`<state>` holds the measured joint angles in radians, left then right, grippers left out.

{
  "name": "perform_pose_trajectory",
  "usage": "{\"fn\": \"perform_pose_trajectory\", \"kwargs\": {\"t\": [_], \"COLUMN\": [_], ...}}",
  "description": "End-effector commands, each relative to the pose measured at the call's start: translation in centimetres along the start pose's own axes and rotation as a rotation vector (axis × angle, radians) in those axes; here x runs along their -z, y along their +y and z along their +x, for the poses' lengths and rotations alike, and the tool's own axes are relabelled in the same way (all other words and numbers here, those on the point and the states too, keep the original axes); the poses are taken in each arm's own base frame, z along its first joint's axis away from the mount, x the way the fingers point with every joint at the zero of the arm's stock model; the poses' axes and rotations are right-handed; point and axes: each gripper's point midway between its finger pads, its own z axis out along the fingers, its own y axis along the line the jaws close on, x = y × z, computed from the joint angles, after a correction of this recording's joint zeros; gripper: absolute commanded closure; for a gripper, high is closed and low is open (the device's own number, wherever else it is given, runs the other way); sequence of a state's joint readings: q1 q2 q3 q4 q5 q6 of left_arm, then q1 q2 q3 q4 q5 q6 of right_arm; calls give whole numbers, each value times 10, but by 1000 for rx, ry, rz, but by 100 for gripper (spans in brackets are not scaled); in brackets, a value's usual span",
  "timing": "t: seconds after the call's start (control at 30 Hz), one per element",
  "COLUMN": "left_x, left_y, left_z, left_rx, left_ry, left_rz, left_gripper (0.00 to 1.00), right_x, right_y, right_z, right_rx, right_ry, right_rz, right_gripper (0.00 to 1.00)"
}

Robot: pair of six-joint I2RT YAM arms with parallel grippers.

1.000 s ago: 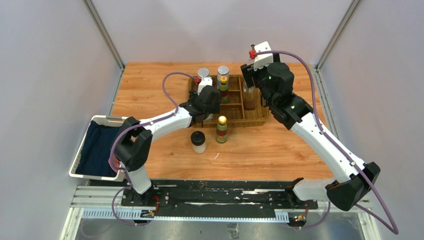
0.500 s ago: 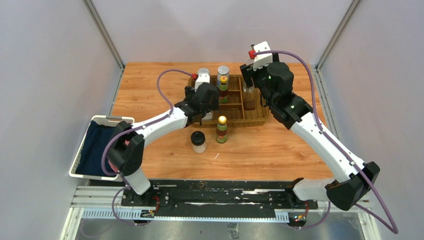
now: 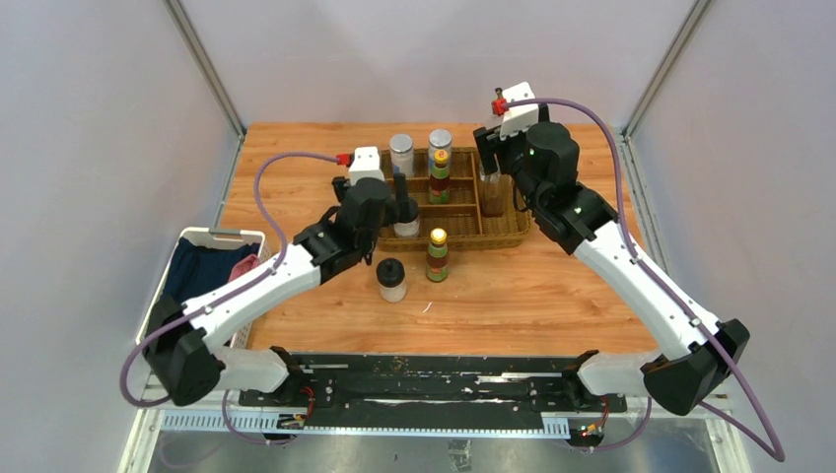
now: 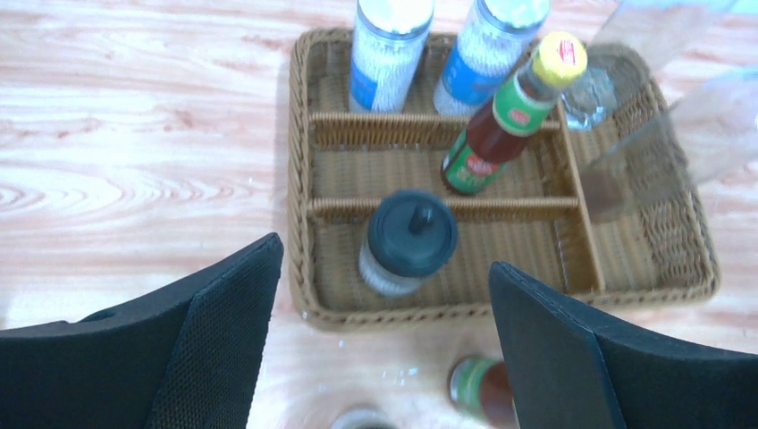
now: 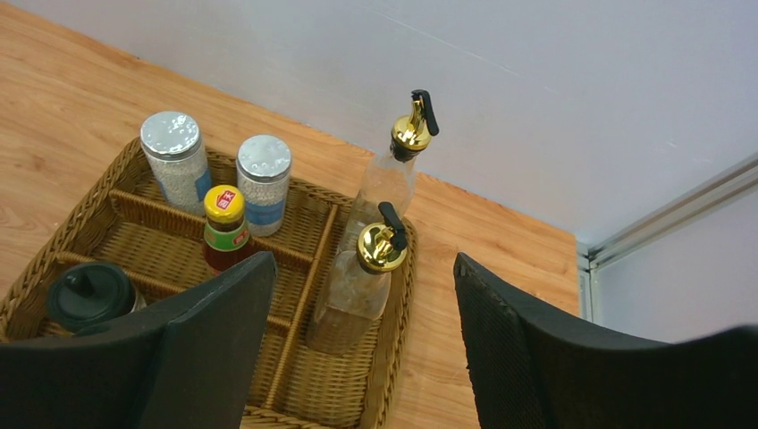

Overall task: Organize the condiment bottles
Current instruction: Place the bottle in the storage box, then pick up the bottle from the center of the board.

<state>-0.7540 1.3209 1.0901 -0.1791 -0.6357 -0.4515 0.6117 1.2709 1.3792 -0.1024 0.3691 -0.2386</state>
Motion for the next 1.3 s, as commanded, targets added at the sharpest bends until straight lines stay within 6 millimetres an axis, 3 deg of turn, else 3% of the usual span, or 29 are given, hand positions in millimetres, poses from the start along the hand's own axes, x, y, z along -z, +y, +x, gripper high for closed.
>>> {"fn": "perform_pose_trajectory", "kwargs": {"t": [0.0,0.23,0.43,0.63,0.93,1.17,1.27], "left_x": [33,73,93,109,134,161,169], "left_y": [14,10,-2,-5,-2,-15,-21], "left_z": [6,3,-9,-30,-103,-190,-215], "left_rx": [35,34,-42,-116,-30,-44,-60], "left_ry": [-33,-110,-178,-258,-438,-587,-627], "left_rz": [16,120,152,150,148,143,141], "left_gripper": [10,13,13,12,12,11,11], "right_x": [15,35,59,80,95,103,103], "right_y": [1,30,82,121,154,176,181], "right_z": [5,37,65,74,99,110,108], "right_rx": [-61,-60,-6,-4,-5,-12,-17], "right_ry": [21,104,152,151,188,189,176], "right_rz": [-33,-111,-237,-375,-475,-543,-561], "right_gripper": [24,26,26,27,27,27,27]}}
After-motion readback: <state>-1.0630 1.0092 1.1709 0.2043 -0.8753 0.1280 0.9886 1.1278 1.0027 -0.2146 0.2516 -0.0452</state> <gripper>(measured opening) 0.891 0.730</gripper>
